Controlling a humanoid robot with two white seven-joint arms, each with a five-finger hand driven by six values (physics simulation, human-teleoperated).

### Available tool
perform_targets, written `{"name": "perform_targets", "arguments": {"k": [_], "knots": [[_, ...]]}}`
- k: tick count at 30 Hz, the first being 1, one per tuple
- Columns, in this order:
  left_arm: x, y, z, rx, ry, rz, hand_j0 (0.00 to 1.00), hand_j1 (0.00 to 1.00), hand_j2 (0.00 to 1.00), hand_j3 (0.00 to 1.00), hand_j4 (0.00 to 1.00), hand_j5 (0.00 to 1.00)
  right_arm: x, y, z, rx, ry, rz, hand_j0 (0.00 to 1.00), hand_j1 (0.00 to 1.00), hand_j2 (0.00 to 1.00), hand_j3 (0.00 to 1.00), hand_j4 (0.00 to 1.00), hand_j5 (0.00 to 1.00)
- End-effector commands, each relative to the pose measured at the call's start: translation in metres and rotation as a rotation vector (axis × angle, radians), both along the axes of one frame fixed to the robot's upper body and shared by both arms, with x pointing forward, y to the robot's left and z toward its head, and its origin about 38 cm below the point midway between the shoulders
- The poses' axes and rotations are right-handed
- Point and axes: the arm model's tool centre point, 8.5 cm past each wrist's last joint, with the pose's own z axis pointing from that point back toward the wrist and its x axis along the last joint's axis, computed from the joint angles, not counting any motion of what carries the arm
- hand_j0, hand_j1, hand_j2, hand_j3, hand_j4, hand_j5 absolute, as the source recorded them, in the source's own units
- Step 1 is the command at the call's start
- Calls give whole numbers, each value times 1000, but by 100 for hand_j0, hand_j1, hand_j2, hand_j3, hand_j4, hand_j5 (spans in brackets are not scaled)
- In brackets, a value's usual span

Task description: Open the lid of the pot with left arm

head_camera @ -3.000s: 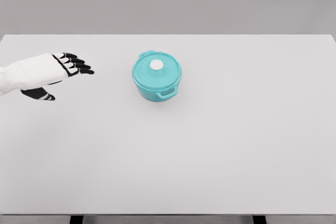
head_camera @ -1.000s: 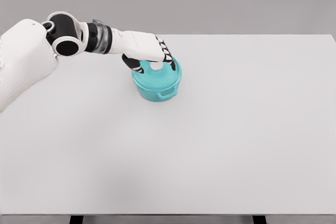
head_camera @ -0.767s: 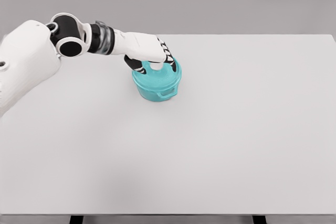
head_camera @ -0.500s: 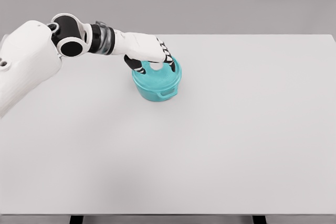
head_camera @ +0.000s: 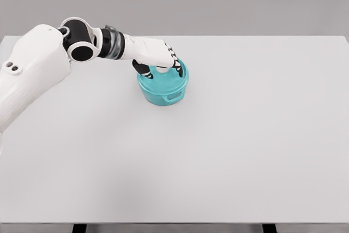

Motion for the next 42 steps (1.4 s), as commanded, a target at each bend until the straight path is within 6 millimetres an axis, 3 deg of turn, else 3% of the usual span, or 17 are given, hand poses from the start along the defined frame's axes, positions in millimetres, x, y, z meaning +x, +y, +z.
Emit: {"name": "perform_targets", "arguments": {"k": [1, 10, 19, 22, 26, 35, 39, 42], "knots": [[1, 1, 1, 2, -5, 4, 71, 71, 71, 71, 71, 71, 0, 0, 0, -1, 1, 0, 100, 100, 100, 100, 100, 100], [2, 3, 2, 2, -8, 10, 51, 51, 51, 51, 51, 51, 0, 0, 0, 0, 0, 0, 100, 100, 100, 100, 100, 100], [4, 14, 4, 6, -11, 29, 48, 48, 48, 48, 48, 48, -1, 0, 0, 0, 2, 0, 100, 100, 100, 100, 100, 100], [6, 43, 8, 23, -21, 72, 48, 48, 48, 48, 48, 48, 0, 0, 0, 0, 0, 0, 100, 100, 100, 100, 100, 100], [8, 98, 21, 54, -52, 159, 48, 48, 48, 48, 48, 48, 0, 0, 0, 1, -1, 0, 100, 100, 100, 100, 100, 100], [2, 160, 15, 91, -37, 269, 49, 49, 49, 49, 49, 49, 0, 0, 0, 0, 0, 0, 100, 100, 100, 100, 100, 100], [1, 164, 11, 95, -30, 275, 53, 53, 53, 53, 53, 53, -1, 0, 0, 0, 2, 0, 100, 100, 100, 100, 100, 100], [1, 163, 10, 91, -26, 275, 87, 87, 87, 87, 87, 87, 0, 0, 0, 0, 0, 0, 100, 100, 100, 100, 100, 100]]}}
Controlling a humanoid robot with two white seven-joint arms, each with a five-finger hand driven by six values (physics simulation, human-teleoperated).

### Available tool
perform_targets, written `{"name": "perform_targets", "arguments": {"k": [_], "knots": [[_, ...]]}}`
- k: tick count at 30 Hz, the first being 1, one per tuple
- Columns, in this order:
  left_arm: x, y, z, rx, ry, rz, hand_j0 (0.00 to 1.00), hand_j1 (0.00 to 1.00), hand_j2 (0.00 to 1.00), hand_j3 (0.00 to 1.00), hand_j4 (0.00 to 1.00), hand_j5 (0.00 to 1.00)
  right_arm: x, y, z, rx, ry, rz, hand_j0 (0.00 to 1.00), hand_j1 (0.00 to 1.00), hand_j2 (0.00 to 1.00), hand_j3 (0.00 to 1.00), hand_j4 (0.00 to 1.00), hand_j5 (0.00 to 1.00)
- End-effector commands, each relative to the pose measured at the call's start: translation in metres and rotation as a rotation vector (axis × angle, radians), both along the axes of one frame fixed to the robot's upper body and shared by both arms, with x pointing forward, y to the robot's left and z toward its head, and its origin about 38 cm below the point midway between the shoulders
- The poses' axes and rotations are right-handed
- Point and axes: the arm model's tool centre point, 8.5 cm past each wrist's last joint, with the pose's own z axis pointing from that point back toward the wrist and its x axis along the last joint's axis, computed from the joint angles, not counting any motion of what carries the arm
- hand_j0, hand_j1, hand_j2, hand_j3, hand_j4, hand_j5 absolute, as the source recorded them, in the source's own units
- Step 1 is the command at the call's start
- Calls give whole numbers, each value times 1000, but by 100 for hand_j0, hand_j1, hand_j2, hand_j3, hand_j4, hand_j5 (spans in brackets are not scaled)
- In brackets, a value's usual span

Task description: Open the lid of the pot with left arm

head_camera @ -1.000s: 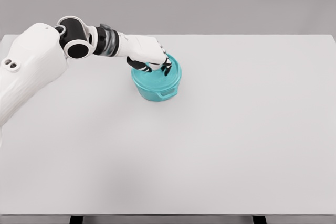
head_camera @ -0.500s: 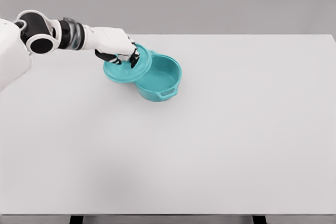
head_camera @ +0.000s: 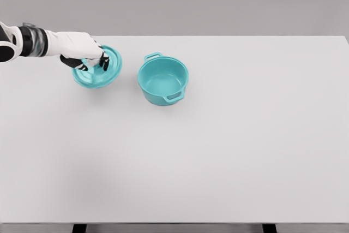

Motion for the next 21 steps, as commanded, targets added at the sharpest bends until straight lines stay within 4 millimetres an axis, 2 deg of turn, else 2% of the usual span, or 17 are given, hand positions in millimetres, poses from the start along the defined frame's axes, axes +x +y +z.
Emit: {"name": "perform_targets", "arguments": {"k": [1, 2, 11, 13, 14, 15, 17, 18, 21], "knots": [[0, 2, 1, -7, 1, 9, 92, 92, 92, 92, 92, 92, 0, 0, 0, 0, 0, 0, 100, 100, 100, 100, 100, 100], [1, 2, 0, -8, 2, 9, 100, 100, 100, 100, 100, 100, 0, 0, 0, 0, 0, 0, 100, 100, 100, 100, 100, 100], [2, 3, -1, -7, 4, 13, 100, 100, 100, 100, 100, 100, 0, 0, 0, 0, 0, 0, 100, 100, 100, 100, 100, 100], [2, 12, 8, -44, -1, 38, 100, 100, 100, 100, 100, 100, 0, 0, 0, 1, -1, 0, 100, 100, 100, 100, 100, 100], [2, 21, 12, -78, 5, 60, 100, 100, 100, 100, 100, 100, 0, 0, 0, 0, 0, 0, 100, 100, 100, 100, 100, 100], [-3, 61, -5, -153, 76, 171, 100, 100, 100, 100, 100, 100, -1, 0, 0, 0, 2, 0, 100, 100, 100, 100, 100, 100], [-5, 115, -18, -311, 150, 349, 100, 100, 100, 100, 100, 100, 0, 0, 0, 1, -1, 0, 100, 100, 100, 100, 100, 100], [-5, 129, -23, -318, 156, 400, 100, 100, 100, 100, 100, 100, 0, 0, 0, 1, -1, 0, 100, 100, 100, 100, 100, 100], [-5, 133, -26, -318, 163, 414, 100, 100, 100, 100, 100, 100, 0, 0, 0, 0, 0, 0, 100, 100, 100, 100, 100, 100]]}}
